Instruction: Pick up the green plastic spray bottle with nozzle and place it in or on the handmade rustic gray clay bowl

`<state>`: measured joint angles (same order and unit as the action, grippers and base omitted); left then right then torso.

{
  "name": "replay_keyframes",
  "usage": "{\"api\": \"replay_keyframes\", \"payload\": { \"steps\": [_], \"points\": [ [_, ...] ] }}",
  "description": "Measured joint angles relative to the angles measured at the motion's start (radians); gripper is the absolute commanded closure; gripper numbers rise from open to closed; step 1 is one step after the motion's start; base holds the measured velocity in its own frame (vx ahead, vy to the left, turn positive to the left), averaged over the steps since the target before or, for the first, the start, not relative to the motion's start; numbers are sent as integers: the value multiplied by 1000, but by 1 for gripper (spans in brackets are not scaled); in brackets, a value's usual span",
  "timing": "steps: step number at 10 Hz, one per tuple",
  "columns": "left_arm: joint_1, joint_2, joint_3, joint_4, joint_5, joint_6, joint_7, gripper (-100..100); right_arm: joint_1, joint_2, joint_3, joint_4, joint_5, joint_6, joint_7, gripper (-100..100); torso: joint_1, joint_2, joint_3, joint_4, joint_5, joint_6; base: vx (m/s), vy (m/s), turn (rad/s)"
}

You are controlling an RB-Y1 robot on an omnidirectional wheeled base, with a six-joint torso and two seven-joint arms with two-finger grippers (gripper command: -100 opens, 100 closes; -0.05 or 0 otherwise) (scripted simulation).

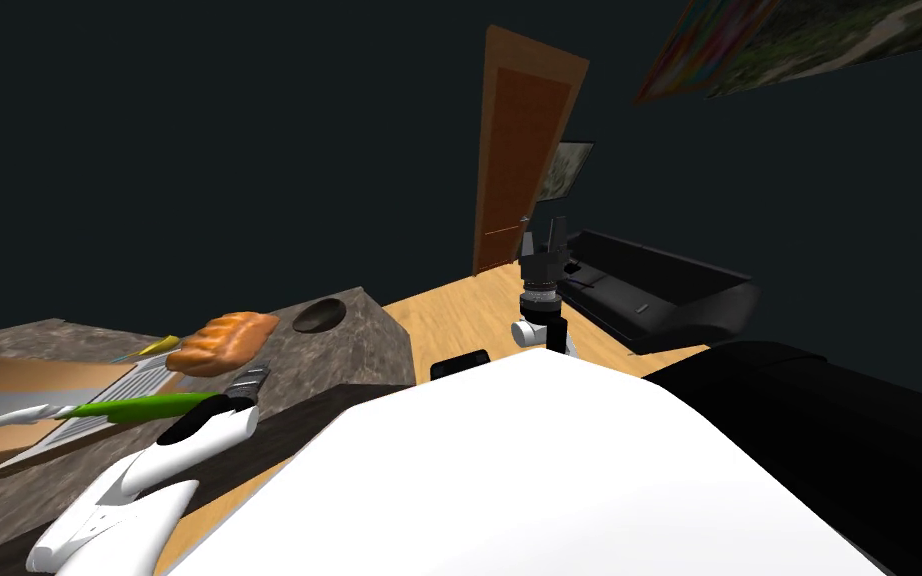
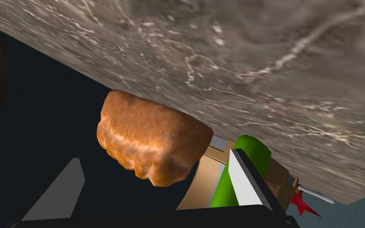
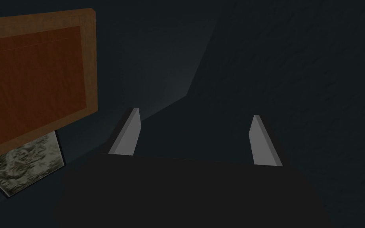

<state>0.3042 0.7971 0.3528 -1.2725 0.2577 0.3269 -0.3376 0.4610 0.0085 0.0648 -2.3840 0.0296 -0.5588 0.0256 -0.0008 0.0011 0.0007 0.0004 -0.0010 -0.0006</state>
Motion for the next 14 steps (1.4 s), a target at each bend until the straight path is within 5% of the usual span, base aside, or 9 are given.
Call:
{"api": "replay_keyframes", "payload": {
  "steps": [6, 11, 12, 14],
  "points": [
    [13, 75, 46, 163, 30, 77, -26, -100, 0, 0, 0, 0, 0, 0, 0, 0, 1, 0, 0, 0, 0, -1, 86, -33, -82],
    [-21, 163, 82, 394, 43, 145, -60, -100, 0, 0, 0, 0, 0, 0, 0, 0, 2, -2, -1, -1, 1, -1, 105, -5, -67],
    [8, 158, 97, 369, 39, 161, -51, -100, 0, 0, 0, 0, 0, 0, 0, 0, 2, 1, 0, 0, 1, -1, 69, 2, -76],
    [40, 184, 120, 407, 61, 183, -58, -100, 0, 0, 0, 0, 0, 0, 0, 0, 2, 1, 0, 0, 1, -1, 81, 8, -73]
  ]
}}
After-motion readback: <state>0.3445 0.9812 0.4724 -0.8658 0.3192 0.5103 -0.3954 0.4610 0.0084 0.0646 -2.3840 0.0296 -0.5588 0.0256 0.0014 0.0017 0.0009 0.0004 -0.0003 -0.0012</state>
